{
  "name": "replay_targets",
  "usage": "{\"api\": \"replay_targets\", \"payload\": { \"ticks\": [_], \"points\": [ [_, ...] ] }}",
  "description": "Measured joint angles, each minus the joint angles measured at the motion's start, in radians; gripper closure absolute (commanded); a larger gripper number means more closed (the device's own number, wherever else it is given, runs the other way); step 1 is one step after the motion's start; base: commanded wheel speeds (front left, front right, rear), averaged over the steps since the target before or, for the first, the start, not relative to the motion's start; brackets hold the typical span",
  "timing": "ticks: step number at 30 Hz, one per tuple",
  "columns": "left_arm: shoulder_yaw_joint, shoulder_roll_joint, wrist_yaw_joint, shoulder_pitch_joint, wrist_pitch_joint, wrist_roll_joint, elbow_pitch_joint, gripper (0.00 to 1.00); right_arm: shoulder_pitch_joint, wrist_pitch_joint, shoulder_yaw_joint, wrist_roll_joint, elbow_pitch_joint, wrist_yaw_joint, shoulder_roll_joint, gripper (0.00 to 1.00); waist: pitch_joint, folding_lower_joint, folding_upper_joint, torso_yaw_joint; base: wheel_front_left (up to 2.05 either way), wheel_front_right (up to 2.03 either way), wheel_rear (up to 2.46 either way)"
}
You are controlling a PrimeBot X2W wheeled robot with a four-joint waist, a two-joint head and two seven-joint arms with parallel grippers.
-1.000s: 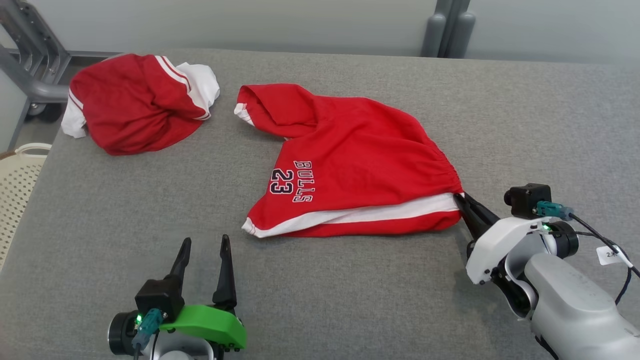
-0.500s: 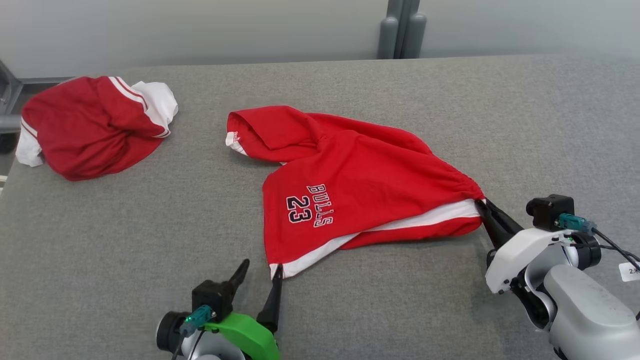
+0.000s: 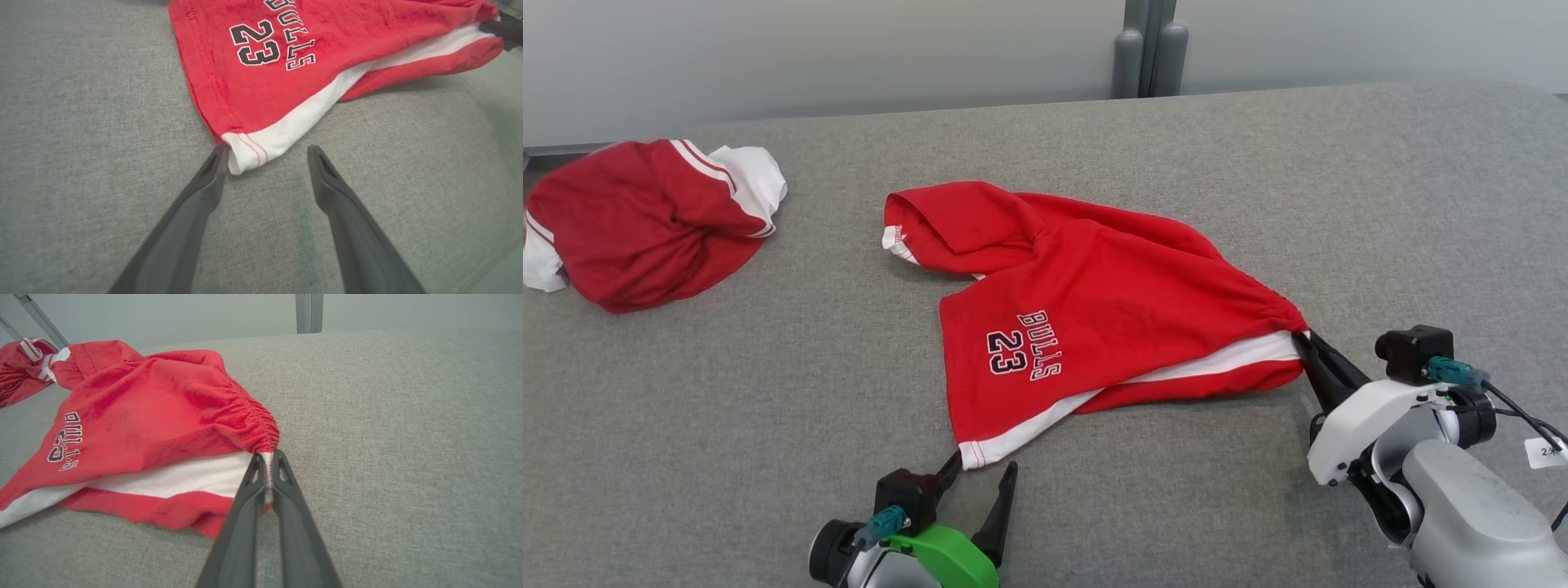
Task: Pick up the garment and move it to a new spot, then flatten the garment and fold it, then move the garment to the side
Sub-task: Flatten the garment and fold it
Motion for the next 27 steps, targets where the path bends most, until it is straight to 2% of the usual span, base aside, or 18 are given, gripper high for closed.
{"api": "replay_targets", "payload": {
  "ticks": [9, 12, 13, 15, 18, 19, 20, 23, 27],
  "points": [
    [-0.052, 0.000, 0.001, -0.029, -0.017, -0.035, 0.023, 0.00, 0.005, 0.000, -0.002, -0.006, -0.002, 0.000, 0.007, 1.00, -0.007, 0.0000, 0.0000, -0.006, 0.00, 0.00, 0.00],
    [-0.067, 0.000, 0.009, -0.029, -0.019, -0.050, 0.046, 0.33, 0.007, 0.000, -0.001, -0.007, -0.002, 0.000, 0.009, 1.00, -0.009, 0.0000, 0.0000, -0.009, 0.00, 0.00, 0.00],
    [-0.070, 0.000, 0.016, -0.033, -0.019, -0.052, 0.057, 0.49, 0.007, 0.000, -0.001, -0.007, -0.002, 0.000, 0.011, 1.00, -0.009, 0.0000, 0.0000, -0.010, 0.00, 0.00, 0.00],
    [-0.077, 0.000, 0.021, -0.045, -0.021, -0.062, 0.074, 0.56, 0.007, 0.000, 0.001, -0.007, -0.003, 0.000, 0.013, 1.00, -0.010, 0.0000, 0.0000, -0.012, 0.00, 0.00, 0.00],
    [-0.087, 0.000, 0.027, -0.059, -0.022, -0.079, 0.096, 0.75, 0.007, 0.000, 0.004, -0.007, -0.004, 0.000, 0.015, 1.00, -0.010, 0.0000, 0.0000, -0.016, 0.00, 0.00, 0.00],
    [-0.090, 0.000, 0.028, -0.061, -0.023, -0.083, 0.102, 0.85, 0.007, 0.000, 0.005, -0.007, -0.005, 0.000, 0.015, 1.00, -0.010, 0.0000, 0.0000, -0.018, 0.00, 0.00, 0.00],
    [-0.093, 0.000, 0.028, -0.065, -0.023, -0.089, 0.107, 1.00, 0.007, 0.000, 0.006, -0.007, -0.005, 0.000, 0.015, 1.00, -0.009, 0.0000, 0.0000, -0.019, 0.00, 0.00, 0.00],
    [-0.094, 0.000, 0.037, -0.074, -0.030, -0.097, 0.112, 1.00, 0.007, 0.000, 0.005, -0.007, -0.006, 0.000, 0.015, 1.00, -0.009, 0.0000, 0.0000, -0.022, 0.00, 0.00, 0.00],
    [-0.046, 0.000, 0.055, -0.085, -0.034, -0.102, 0.063, 1.00, 0.006, 0.000, -0.016, -0.016, -0.021, 0.000, 0.009, 1.00, -0.011, 0.0000, 0.0000, -0.025, 0.00, 0.00, 0.00]
  ]
}}
